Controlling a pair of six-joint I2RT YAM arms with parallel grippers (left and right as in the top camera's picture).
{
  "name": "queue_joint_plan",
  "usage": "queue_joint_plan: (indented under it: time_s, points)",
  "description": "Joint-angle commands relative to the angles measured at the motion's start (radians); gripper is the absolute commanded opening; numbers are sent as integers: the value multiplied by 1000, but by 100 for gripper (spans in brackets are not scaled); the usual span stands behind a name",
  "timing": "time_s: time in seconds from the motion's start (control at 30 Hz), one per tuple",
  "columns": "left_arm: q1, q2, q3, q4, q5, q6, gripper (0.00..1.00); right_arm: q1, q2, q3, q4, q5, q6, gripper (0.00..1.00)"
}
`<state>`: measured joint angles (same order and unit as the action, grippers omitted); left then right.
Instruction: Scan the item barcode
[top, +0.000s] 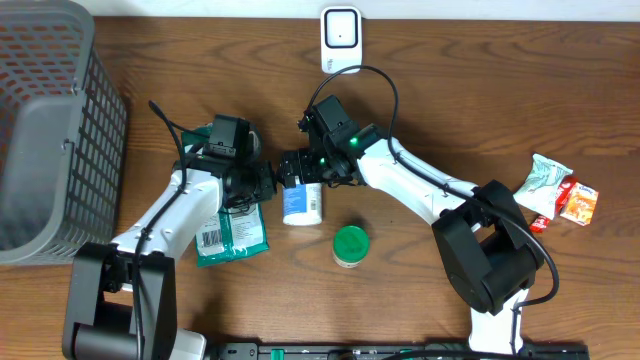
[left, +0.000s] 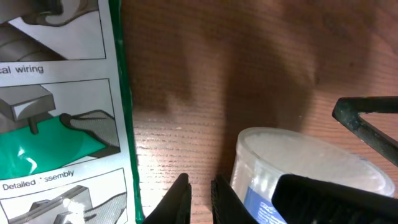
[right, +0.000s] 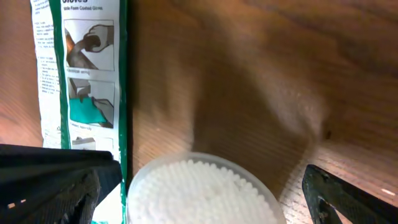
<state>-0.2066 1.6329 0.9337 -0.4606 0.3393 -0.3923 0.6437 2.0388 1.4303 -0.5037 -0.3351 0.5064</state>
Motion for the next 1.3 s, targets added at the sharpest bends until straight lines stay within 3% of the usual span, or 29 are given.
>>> queue_joint_plan:
  time_s: [0.0, 0.27, 0.3, 0.43, 0.5, 0.93, 1.07, 1.1, 1.17, 1.27]
  points:
    - [-2, 14, -3, 3, 8, 14, 13, 5, -2, 15, -1, 26, -25, 99]
    - [-2, 14, -24, 3, 8, 14, 14, 6, 19, 13, -19, 83, -25, 98]
    - [-2, 14, -24, 3, 8, 14, 14, 6, 19, 13, -19, 79, -25, 96]
    - [-2, 14, -25, 4, 8, 14, 17, 5, 18, 15, -7, 45, -25, 71]
    - [-2, 14, -25, 4, 8, 14, 24, -2, 18, 15, -10, 16, -25, 64]
    - [1, 13, -17, 21, 8, 17, 36, -80, 15, 15, -100, 15, -26, 59]
    - [0, 12, -7, 21, 8, 17, 36, -97, 13, 16, -105, 6, -25, 49]
    - [1, 11, -3, 21, 8, 18, 37, -103, 11, 16, -108, -8, -26, 53]
    - [1, 4, 3, 21, 8, 30, 39, -112, 9, 16, -119, -48, -26, 78]
    - [3, -13, 8, 17, 9, 36, 41, -129, 9, 16, -169, -110, -25, 90]
